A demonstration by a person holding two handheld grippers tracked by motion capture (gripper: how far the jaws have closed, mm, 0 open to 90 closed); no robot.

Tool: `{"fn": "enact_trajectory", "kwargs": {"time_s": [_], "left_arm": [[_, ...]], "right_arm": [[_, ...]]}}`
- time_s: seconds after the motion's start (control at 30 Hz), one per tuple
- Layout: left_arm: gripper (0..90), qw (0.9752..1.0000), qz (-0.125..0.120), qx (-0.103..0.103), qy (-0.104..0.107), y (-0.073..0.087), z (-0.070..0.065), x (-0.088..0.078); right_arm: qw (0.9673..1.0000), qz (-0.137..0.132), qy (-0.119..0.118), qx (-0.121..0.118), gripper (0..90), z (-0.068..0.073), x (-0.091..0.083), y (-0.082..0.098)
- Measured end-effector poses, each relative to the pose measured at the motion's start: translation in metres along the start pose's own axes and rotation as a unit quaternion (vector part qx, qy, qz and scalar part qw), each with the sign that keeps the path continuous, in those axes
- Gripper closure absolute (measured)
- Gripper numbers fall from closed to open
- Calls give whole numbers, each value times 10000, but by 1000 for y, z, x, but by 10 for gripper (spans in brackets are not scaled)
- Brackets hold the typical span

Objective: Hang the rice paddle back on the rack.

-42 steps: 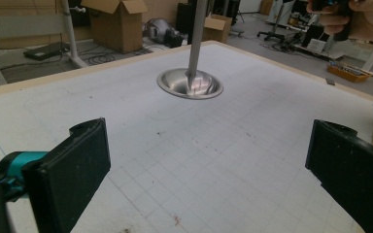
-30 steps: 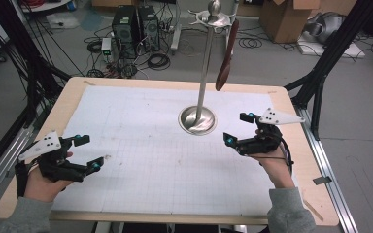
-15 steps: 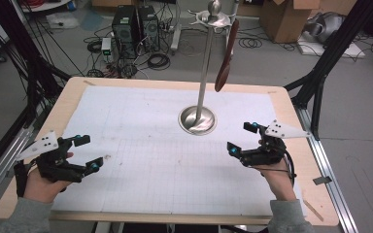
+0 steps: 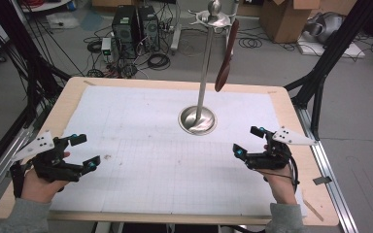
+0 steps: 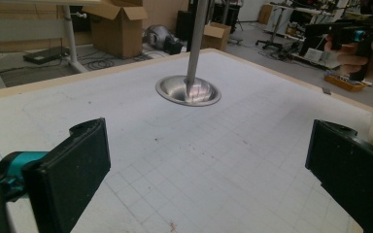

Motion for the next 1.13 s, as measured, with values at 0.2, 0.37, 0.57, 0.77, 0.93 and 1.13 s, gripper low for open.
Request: {"fn": "enact_trajectory", "kwargs": {"time_s": [0.2, 0.37, 0.57, 0.77, 0.93, 1.13], "left_arm": [[28, 10000, -34, -49, -42, 1, 3, -3], [28, 9999, -44, -43, -86, 1, 5, -4], [28, 9999, -31, -37, -147, 3, 7, -5], [28, 9998, -110, 11, -180, 4, 10, -7], [28, 9997, -202, 48, -130, 8, 12, -4], [28, 9994, -255, -17, -229, 9, 17, -10]], "right_arm": [[10000, -52, -7, 73, 13, -9, -14, 9], [9999, -68, 41, 140, 13, -17, -25, 15], [9997, -68, 112, 206, 13, -27, -37, 22], [9994, -113, 222, 251, 13, -36, -47, 26], [9988, -244, 261, 346, 13, -43, -55, 25], [9984, -288, 282, 408, 13, -50, -59, 28]]}}
Point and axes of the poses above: each handheld gripper's, and its own axes: x roughly forward along the jaws, y roughly out of its underside, z roughly to its left, the point moved 5 cm from there along x, roughly forward along the jaws, and after that the axes turned 7 degrees about y, right-handed, at the moved point
